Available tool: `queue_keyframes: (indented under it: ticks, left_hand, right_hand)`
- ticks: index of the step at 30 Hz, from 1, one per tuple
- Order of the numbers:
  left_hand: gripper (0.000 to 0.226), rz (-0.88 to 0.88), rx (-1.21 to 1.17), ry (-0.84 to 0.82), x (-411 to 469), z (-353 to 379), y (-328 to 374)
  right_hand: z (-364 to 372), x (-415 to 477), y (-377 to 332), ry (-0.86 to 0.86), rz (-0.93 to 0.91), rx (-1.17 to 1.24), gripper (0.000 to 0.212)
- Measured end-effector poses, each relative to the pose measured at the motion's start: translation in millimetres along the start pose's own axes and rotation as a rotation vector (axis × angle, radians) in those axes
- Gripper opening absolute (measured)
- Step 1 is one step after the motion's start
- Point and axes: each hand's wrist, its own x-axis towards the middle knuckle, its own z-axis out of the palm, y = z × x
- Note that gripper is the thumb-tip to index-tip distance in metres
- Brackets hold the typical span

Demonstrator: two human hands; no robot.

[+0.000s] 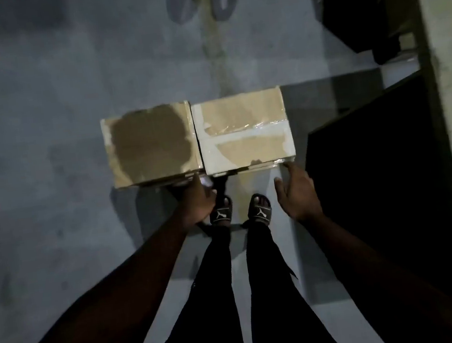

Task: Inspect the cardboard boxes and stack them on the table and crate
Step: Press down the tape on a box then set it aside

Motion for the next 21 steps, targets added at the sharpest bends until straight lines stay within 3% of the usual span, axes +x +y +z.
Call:
queue_keyframes:
  ticks: [4,10,14,21]
  left_hand:
    - [0.055,-0.161,-0.045,-0.016,51,34,-15]
    - [0.037,-0.368,-0.328,0.122,123,78,-50]
    - [0.034,-0.372,-0.421,0.143,147,93,-61]
    - [0.045,-0.317,-0.373,0.205,165,97,-61]
  right_hand:
    - [25,51,21,-0.034,0.104,-0.019,0.055]
    - [62,122,58,0.017,0.352,-0.001,0.064]
    - [78,155,83,-0.042,0.456,0.028,0.075]
    - [73,172,100,-0.125,0.403,0.021,0.071]
